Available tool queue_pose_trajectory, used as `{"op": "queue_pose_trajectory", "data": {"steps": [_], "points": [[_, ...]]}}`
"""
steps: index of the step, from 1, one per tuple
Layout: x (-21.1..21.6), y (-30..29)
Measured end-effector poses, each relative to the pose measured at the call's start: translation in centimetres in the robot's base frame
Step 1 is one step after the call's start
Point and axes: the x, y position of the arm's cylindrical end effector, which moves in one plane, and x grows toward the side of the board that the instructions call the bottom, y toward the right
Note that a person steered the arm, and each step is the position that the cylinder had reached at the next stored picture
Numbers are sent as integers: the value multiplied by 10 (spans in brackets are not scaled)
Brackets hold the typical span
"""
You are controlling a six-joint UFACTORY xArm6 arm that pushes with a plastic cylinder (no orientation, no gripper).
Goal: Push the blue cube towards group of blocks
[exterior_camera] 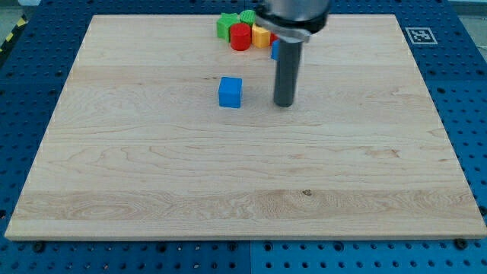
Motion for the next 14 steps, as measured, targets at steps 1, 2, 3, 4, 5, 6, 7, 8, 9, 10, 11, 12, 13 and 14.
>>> {"op": "queue_pose_trajectory", "data": {"steps": [1,2,3,4,5,6,7,8,9,10,11,12,13,14], "points": [[20,2],[49,-4],[56,-36],[28,-58],[-25,-55],[-73,-11],[-59,19],[-5,22],[47,-5],[58,-76],[36,-129],[-12,-101],[-33,-38],[-39,-30]]}}
